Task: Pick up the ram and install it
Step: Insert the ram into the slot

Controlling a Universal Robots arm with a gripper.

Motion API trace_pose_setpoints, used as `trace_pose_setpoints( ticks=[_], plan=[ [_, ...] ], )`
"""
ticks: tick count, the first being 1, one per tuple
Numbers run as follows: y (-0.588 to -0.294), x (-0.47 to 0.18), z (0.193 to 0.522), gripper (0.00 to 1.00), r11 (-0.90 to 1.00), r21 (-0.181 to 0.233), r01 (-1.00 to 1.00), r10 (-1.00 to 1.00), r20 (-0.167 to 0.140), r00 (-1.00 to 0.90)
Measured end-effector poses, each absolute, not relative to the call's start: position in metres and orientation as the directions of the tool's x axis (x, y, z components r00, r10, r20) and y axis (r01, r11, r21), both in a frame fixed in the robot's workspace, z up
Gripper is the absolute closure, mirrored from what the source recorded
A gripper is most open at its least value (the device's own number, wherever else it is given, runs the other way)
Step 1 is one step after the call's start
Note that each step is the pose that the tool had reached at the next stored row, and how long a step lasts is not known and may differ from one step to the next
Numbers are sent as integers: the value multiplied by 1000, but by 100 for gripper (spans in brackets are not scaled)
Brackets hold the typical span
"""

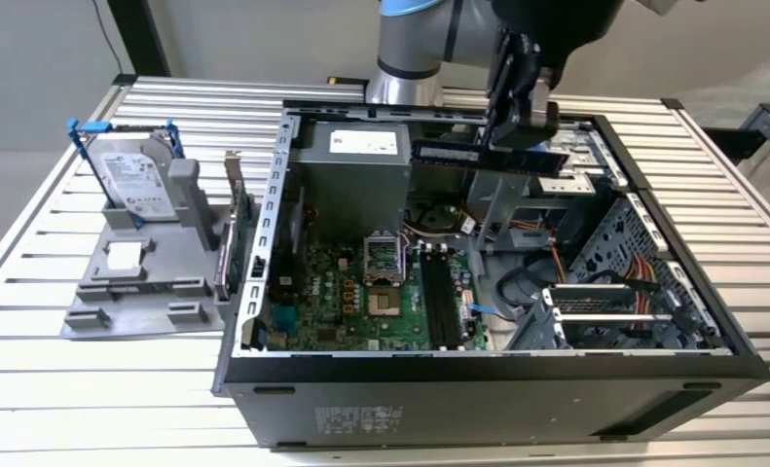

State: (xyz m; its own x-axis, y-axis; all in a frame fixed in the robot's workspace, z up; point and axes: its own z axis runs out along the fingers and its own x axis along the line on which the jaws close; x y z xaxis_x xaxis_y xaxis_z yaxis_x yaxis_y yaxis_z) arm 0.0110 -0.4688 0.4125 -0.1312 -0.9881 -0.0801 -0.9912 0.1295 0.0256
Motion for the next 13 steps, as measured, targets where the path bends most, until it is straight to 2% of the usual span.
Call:
trace_pose_setpoints(
  ticks=[13],
  plan=[
    [-469,11,413,100,199,26,-980,-976,-80,-200]
  ],
)
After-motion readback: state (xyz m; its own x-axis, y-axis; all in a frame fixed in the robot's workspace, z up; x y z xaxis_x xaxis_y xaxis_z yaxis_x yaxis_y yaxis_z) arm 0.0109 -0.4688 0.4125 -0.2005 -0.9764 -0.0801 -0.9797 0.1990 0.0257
